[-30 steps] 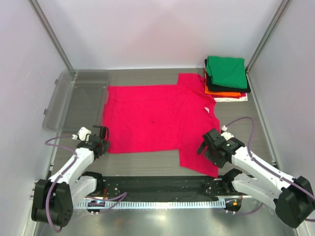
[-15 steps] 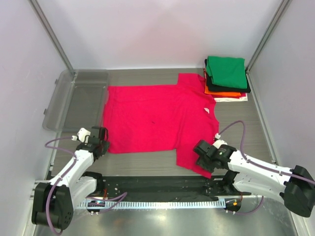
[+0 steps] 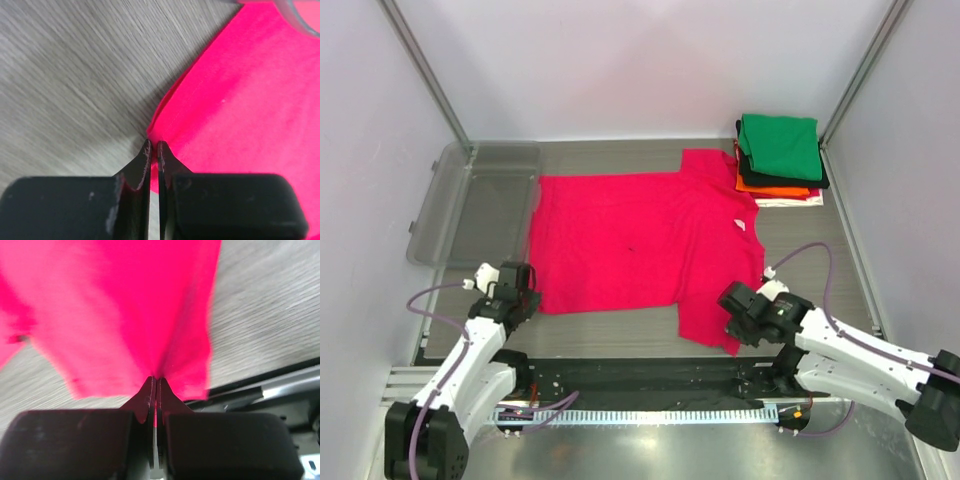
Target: Fold and stack the t-shirts
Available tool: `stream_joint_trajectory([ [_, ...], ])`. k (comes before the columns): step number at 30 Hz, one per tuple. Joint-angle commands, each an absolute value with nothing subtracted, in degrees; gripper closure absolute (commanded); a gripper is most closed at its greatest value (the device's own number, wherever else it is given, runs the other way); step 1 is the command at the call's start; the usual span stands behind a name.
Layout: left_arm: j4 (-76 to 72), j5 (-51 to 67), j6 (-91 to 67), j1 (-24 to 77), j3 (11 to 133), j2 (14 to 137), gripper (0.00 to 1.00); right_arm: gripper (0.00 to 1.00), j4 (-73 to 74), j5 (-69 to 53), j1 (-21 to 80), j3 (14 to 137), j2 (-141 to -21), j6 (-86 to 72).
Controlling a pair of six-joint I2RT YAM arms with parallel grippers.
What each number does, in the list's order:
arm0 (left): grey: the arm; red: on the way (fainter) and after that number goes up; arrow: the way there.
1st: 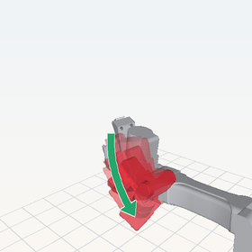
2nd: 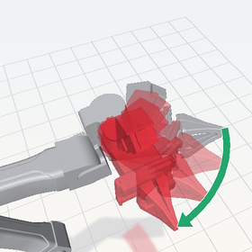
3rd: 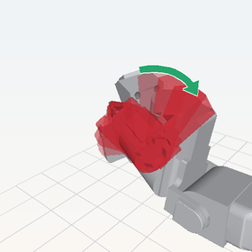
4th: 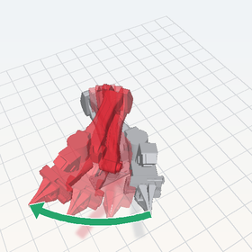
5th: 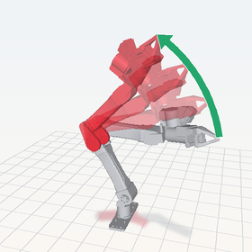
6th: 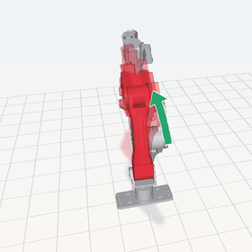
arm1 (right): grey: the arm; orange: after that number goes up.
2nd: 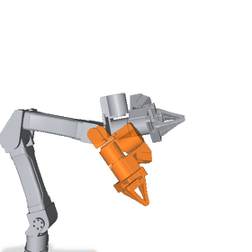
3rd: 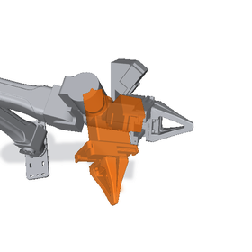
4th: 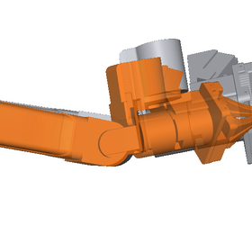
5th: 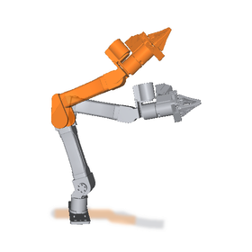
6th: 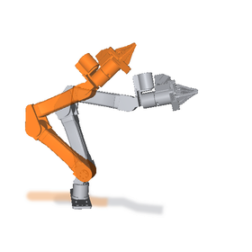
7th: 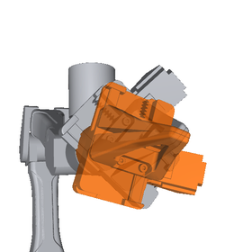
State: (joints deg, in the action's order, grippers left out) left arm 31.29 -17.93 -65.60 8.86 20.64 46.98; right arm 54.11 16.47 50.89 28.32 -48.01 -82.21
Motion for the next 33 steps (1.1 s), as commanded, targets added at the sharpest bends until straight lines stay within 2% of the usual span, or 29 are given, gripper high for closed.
stream_joint_trajectory([
  [1,38.1,-15.2,-64.9,8.6,22.7,40.5,1.0,0.99,62.6,22.5,51.3,36.5,-44.7,-81.0],
  [6,43.2,-13.9,-66.5,10.4,22.6,33.5,1.0,0.99,73.6,25.7,51.2,44.1,-40.2,-80.7],
  [15,50.2,-12.6,-70.0,13.3,28.9,32.0,1.0,0.99,86.4,29.3,51.2,52.4,-34.2,-79.0],
  [19,54.3,-13.4,-68.7,13.2,34.1,31.8,1.0,0.99,86.0,28.7,51.3,52.1,-33.5,-79.1],
  [24,56.0,-14.4,-68.5,13.3,34.9,30.3,1.0,0.99,77.4,25.2,51.2,49.0,-35.9,-74.5],
  [28,55.4,-16.9,-66.7,13.2,37.3,32.3,1.0,0.99,72.0,27.1,51.2,50.0,-42.2,-71.2],
  [33,53.4,-18.9,-62.9,13.3,41.8,39.6,1.0,0.99,67.1,31.4,49.1,57.9,-52.4,-63.0],
])
